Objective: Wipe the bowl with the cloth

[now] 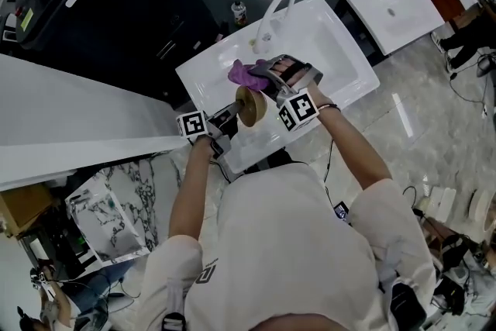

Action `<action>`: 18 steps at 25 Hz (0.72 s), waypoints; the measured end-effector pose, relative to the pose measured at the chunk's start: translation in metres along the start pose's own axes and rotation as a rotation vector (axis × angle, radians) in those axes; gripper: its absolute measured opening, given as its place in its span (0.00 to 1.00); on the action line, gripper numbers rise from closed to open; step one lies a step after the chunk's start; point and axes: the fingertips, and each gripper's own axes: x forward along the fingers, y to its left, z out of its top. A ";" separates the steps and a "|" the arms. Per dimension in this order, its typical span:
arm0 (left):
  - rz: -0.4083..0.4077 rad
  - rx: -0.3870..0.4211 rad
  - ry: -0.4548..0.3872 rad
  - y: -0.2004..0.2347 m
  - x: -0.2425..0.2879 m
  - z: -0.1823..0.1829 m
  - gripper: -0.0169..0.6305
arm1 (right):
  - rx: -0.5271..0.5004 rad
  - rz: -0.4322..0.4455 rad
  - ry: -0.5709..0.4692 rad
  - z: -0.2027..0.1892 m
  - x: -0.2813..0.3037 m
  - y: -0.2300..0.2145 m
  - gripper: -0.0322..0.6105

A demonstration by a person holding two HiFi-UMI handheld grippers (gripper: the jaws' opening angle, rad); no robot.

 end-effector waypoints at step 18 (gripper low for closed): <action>-0.048 -0.026 -0.171 -0.012 -0.008 0.052 0.05 | 0.242 0.081 0.008 0.000 -0.002 0.059 0.19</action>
